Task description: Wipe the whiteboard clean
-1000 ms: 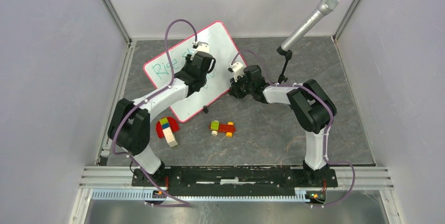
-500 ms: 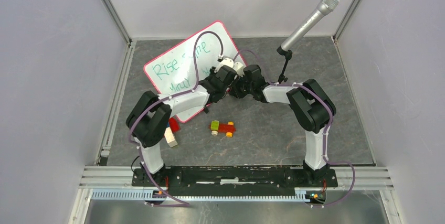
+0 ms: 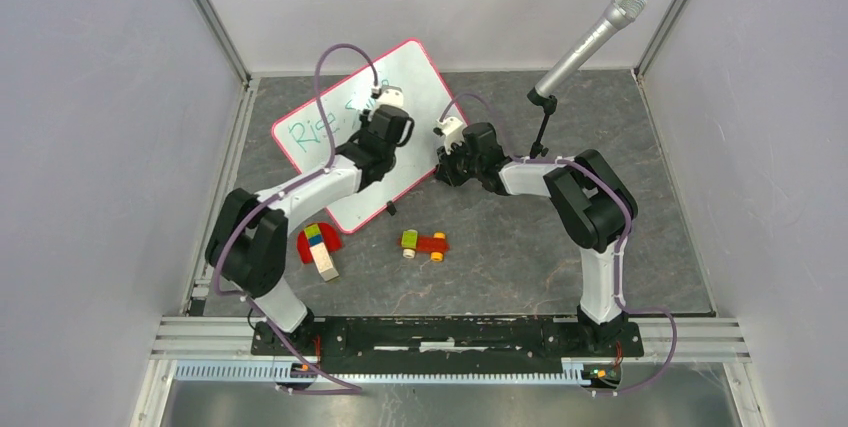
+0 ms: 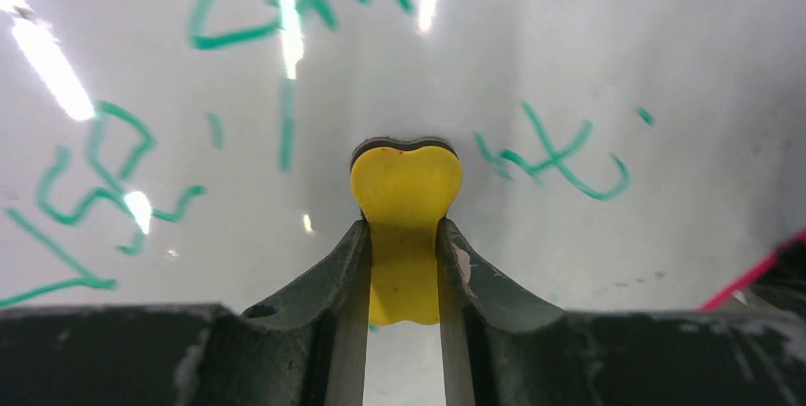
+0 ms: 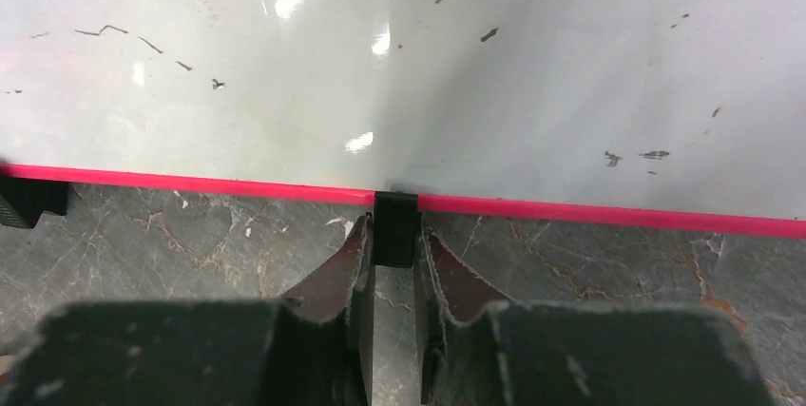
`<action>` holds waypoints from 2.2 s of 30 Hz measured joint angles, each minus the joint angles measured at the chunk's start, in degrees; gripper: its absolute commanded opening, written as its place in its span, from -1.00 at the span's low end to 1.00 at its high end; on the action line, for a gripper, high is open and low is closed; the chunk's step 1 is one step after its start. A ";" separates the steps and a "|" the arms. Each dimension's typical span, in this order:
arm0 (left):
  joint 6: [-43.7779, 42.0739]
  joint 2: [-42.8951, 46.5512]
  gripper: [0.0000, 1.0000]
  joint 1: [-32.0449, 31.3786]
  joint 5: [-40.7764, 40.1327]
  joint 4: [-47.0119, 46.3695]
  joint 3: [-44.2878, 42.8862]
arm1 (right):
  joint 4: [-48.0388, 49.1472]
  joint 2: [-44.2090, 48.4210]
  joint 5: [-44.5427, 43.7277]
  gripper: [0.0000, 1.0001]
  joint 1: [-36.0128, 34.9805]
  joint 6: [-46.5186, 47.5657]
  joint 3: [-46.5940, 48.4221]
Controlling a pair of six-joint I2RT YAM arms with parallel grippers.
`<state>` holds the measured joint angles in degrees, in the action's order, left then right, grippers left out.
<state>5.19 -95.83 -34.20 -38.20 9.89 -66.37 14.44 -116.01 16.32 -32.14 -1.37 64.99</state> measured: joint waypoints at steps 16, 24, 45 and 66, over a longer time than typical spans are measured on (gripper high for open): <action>-0.68 0.66 -0.56 -2.10 -0.35 -0.90 3.06 | 0.02 -1.18 0.22 -1.00 0.02 -0.07 1.55; 2.29 -6.75 -0.56 -4.48 3.98 -0.92 -2.21 | 0.11 -1.20 0.90 -1.00 0.46 -0.26 1.55; -1.73 -6.16 -0.56 4.24 4.11 -0.50 -10.84 | 1.01 -2.12 2.69 -1.00 1.09 -0.79 2.19; 1.07 -10.05 -0.57 1.68 12.61 -2.67 -10.88 | 1.14 -2.14 2.93 -1.00 1.18 -0.96 2.19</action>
<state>6.26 -105.89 -32.51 -25.58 7.22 -77.25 15.57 -118.15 19.25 -30.96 -2.33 67.18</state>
